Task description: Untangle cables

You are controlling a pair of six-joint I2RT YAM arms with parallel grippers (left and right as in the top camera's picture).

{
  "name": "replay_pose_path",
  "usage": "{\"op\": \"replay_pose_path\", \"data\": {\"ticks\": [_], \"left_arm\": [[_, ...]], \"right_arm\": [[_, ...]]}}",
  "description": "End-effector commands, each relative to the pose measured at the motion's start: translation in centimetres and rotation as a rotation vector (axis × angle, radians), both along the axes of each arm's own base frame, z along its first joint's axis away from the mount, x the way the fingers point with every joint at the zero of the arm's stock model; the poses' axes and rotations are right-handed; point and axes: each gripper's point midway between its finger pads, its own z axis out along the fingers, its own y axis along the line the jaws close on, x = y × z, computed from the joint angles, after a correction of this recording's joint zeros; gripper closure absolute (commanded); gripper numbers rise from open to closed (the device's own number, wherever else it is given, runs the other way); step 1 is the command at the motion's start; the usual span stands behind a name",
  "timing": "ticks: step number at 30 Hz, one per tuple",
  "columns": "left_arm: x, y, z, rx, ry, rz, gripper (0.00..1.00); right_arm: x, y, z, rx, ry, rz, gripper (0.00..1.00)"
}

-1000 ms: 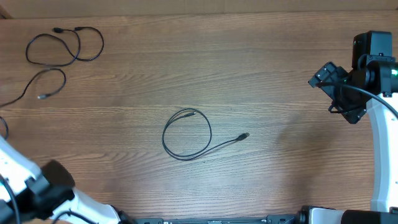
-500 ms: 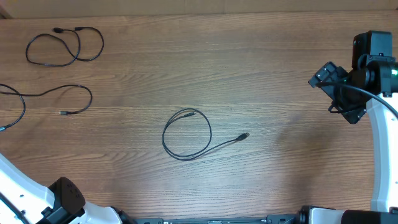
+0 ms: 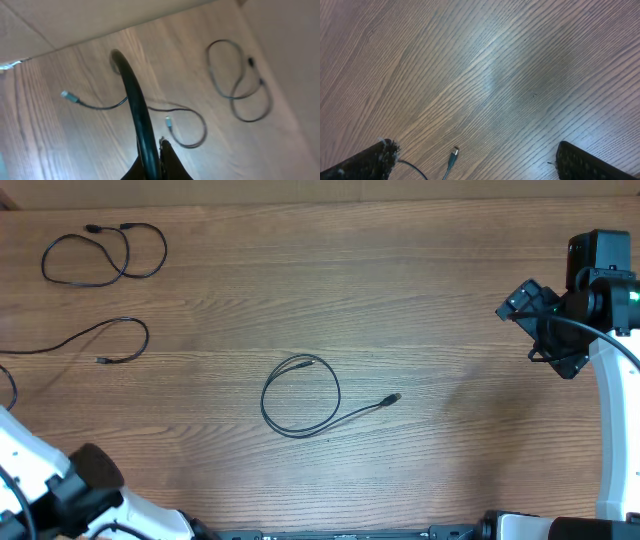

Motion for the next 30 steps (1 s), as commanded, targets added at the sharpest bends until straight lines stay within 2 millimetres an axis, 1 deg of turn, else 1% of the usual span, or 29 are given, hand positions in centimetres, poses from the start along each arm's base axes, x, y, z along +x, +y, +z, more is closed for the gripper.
{"op": "replay_pose_path", "data": {"ticks": [1,7,11,15,17,19,24,27,30], "left_arm": [[1.1,1.4,-2.2,0.013,0.092,-0.029,0.96],[2.8,1.2,-4.8,-0.072,0.099,-0.062,0.96],[2.8,1.3,-5.8,-0.112,0.101,-0.009,0.96],[3.0,1.6,-6.8,-0.129,0.122,0.004,0.96],[3.3,1.4,-7.5,-0.158,0.122,0.009,0.96],[4.0,0.9,-7.9,-0.200,0.101,-0.017,0.96],[4.8,-0.2,-8.1,-0.281,0.042,-0.060,0.96],[4.9,0.0,-8.0,-0.301,0.015,-0.064,0.96],[5.6,-0.1,-7.7,-0.299,-0.009,-0.155,0.96]], "right_arm": [[0.0,-0.2,-0.1,-0.010,0.001,-0.003,0.00],[0.0,-0.2,-0.1,-0.010,0.001,-0.003,0.00],[0.0,-0.2,-0.1,-0.010,0.001,-0.003,0.00],[0.0,-0.2,-0.1,-0.010,0.001,-0.003,0.00],[0.0,-0.2,-0.1,-0.010,0.001,-0.003,0.00],[0.0,-0.2,-0.1,-0.010,0.001,-0.003,0.00],[0.0,-0.2,-0.1,-0.010,0.001,-0.003,0.00],[0.0,-0.2,-0.1,-0.010,0.001,-0.003,0.00],[0.0,-0.2,-0.1,-0.010,0.001,-0.003,0.00]]}}
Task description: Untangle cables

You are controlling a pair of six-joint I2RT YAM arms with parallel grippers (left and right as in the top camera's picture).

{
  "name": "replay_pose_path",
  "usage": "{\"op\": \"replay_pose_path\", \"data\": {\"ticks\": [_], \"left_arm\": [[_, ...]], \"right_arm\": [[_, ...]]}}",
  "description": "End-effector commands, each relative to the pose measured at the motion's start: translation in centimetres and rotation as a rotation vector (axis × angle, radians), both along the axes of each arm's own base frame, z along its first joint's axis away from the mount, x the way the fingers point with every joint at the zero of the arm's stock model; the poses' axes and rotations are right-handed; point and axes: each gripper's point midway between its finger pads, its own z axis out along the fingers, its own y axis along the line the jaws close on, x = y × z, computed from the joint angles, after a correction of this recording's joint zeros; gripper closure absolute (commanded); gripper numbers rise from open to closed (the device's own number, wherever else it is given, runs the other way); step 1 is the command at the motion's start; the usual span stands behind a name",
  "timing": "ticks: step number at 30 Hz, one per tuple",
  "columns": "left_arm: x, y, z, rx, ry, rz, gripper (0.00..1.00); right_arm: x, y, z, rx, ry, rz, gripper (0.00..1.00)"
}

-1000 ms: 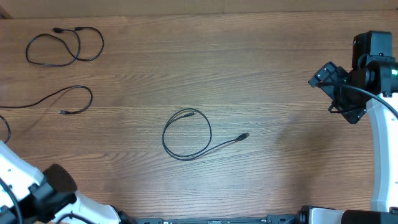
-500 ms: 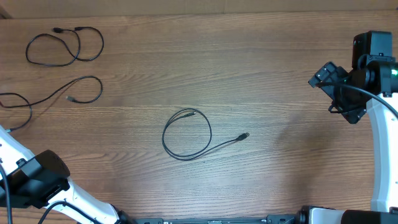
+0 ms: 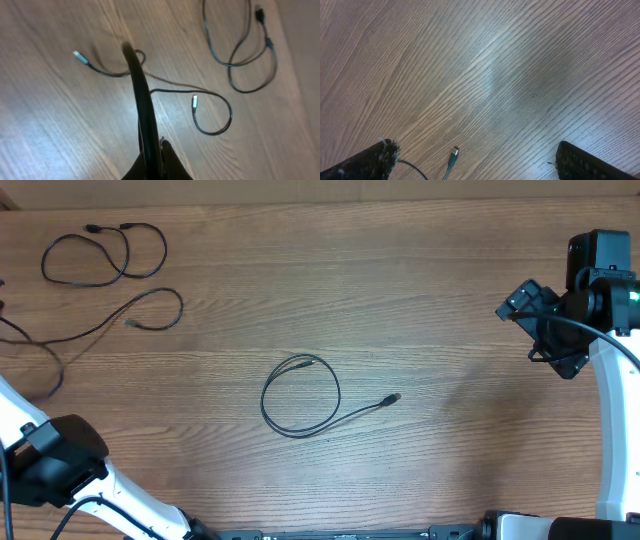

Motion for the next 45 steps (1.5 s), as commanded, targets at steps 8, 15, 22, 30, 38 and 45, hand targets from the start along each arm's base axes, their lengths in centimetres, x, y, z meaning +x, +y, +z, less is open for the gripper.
{"op": "replay_pose_path", "data": {"ticks": [8,15,22,30,38,45], "left_arm": [[1.2,-0.6,1.1,-0.060,-0.133,-0.192,0.96],[2.0,-1.3,2.2,-0.117,-0.260,-0.310,0.96],[2.1,-1.6,1.4,-0.183,-0.295,-0.369,0.96],[3.0,-1.7,-2.7,-0.362,-0.291,-0.383,0.96],[2.8,2.7,-7.0,-0.390,-0.279,-0.303,0.96],[1.9,6.7,-10.6,-0.344,-0.273,-0.307,0.95]], "right_arm": [[0.0,-0.2,-0.1,-0.010,0.001,-0.003,0.00],[0.0,-0.2,-0.1,-0.010,0.001,-0.003,0.00],[0.0,-0.2,-0.1,-0.010,0.001,-0.003,0.00],[0.0,-0.2,-0.1,-0.010,0.001,-0.003,0.00],[0.0,-0.2,-0.1,-0.010,0.001,-0.003,0.00],[0.0,-0.2,-0.1,-0.010,0.001,-0.003,0.00]]}}
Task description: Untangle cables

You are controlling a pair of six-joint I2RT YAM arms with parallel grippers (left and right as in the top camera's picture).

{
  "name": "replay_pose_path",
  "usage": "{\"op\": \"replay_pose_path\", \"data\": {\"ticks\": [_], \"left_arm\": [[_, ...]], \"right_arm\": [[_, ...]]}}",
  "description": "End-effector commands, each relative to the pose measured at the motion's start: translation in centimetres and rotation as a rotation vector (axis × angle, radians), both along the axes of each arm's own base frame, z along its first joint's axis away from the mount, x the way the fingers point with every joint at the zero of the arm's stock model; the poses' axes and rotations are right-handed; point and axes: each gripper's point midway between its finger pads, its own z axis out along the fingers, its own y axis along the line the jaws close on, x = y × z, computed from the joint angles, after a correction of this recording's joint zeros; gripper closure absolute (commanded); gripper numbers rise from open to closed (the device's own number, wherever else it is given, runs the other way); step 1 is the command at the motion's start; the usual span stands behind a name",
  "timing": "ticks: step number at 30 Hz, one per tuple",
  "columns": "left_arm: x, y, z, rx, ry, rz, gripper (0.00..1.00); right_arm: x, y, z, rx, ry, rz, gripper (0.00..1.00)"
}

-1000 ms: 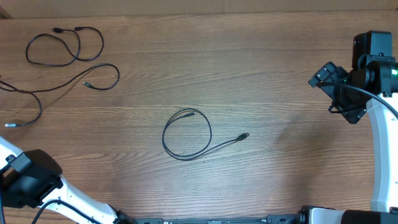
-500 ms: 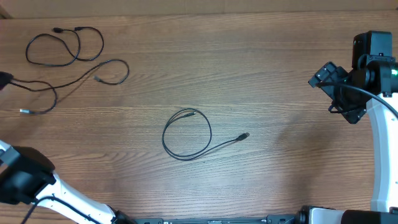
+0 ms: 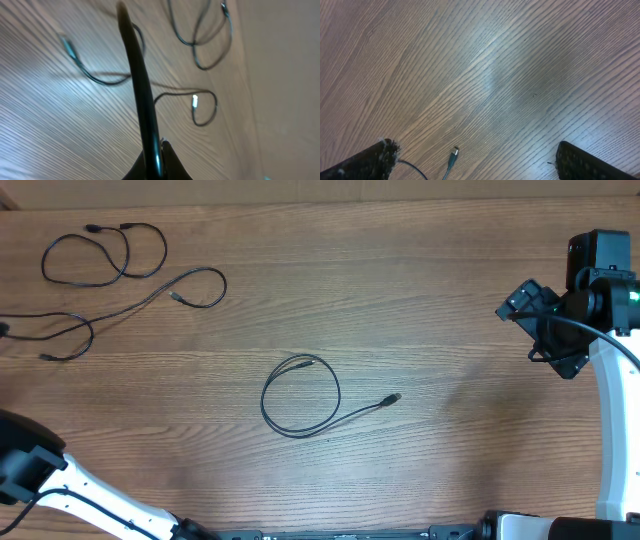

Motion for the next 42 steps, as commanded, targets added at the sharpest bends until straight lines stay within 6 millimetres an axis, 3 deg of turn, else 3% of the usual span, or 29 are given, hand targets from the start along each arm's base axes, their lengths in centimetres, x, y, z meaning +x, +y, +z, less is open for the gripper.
{"op": "replay_pose_path", "data": {"ticks": [1,5,8,15,23,28,33,38,42], "left_arm": [[-0.2,1.4,-1.8,0.055,-0.021,-0.074,0.84],[0.1,1.9,-2.7,0.086,-0.034,-0.116,0.28],[0.4,1.9,-2.7,0.092,-0.038,-0.119,0.09],[0.5,0.3,-2.9,0.079,-0.025,-0.175,0.09],[2.5,-4.3,-3.1,0.052,0.000,-0.305,0.12],[5.7,-9.5,-3.2,0.058,-0.005,-0.444,0.14],[9.0,-15.4,-4.1,0.142,0.050,-0.587,0.09],[11.6,-20.2,-6.2,0.305,0.181,-0.671,0.05],[12.9,-22.8,-8.8,0.475,0.344,-0.658,0.09]], "right_arm": [[0.0,-0.2,-0.1,-0.010,0.001,-0.003,0.00],[0.0,-0.2,-0.1,-0.010,0.001,-0.003,0.00],[0.0,-0.2,-0.1,-0.010,0.000,-0.003,0.00],[0.0,-0.2,-0.1,-0.010,0.000,-0.003,0.00],[0.0,-0.2,-0.1,-0.010,0.001,-0.003,0.00],[0.0,-0.2,-0.1,-0.010,0.001,-0.003,0.00],[0.0,-0.2,-0.1,-0.010,0.000,-0.003,0.00],[0.0,-0.2,-0.1,-0.010,0.001,-0.003,0.00],[0.0,-0.2,-0.1,-0.010,0.001,-0.003,0.00]]}}
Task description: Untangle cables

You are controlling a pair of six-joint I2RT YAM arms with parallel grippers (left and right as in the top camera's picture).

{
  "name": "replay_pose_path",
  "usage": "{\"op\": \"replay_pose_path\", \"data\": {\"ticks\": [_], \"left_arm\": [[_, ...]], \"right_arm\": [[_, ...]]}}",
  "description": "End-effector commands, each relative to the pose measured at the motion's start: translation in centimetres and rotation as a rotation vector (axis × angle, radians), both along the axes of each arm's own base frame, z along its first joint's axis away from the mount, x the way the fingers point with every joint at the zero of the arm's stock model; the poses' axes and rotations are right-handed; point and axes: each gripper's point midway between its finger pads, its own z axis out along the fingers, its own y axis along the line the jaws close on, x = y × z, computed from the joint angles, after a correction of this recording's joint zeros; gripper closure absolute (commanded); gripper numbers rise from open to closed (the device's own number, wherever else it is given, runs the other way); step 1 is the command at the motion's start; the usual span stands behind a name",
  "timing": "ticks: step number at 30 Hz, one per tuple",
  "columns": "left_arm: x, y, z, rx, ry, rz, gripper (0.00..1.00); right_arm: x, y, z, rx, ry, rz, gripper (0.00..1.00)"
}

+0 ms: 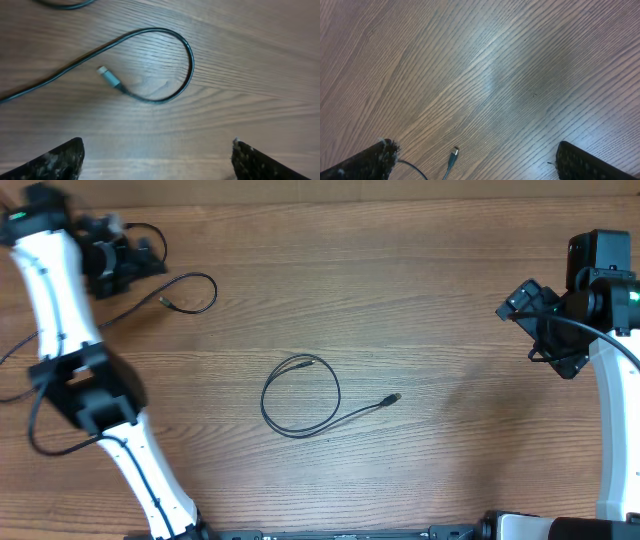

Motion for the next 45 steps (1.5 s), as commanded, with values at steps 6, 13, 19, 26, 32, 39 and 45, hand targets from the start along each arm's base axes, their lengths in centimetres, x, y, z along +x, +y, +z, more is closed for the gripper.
{"op": "replay_pose_path", "data": {"ticks": [6,13,19,26,32,39,45], "left_arm": [[-0.1,-1.4,-6.8,0.401,0.241,0.276,0.10],[-0.4,-2.4,-9.6,0.354,0.303,0.405,0.11],[-0.7,-0.8,-9.8,0.312,0.321,0.534,0.11],[-1.1,0.0,-10.3,0.225,0.356,0.663,0.10],[-1.4,0.2,-10.9,0.224,0.375,0.710,0.16],[-1.9,0.4,-12.3,0.229,0.397,0.717,0.20],[-2.6,0.3,-14.3,0.236,0.424,0.712,0.28]], "right_arm": [[0.0,-0.2,-0.1,-0.010,0.000,-0.003,0.00],[0.0,-0.2,-0.1,-0.010,0.000,-0.003,0.00],[0.0,-0.2,-0.1,-0.010,0.000,-0.003,0.00],[0.0,-0.2,-0.1,-0.010,0.000,-0.002,0.00],[0.0,-0.2,-0.1,-0.010,0.000,-0.002,0.00],[0.0,-0.2,-0.1,-0.010,0.000,-0.003,0.00],[0.0,-0.2,-0.1,-0.010,0.000,-0.003,0.00]]}}
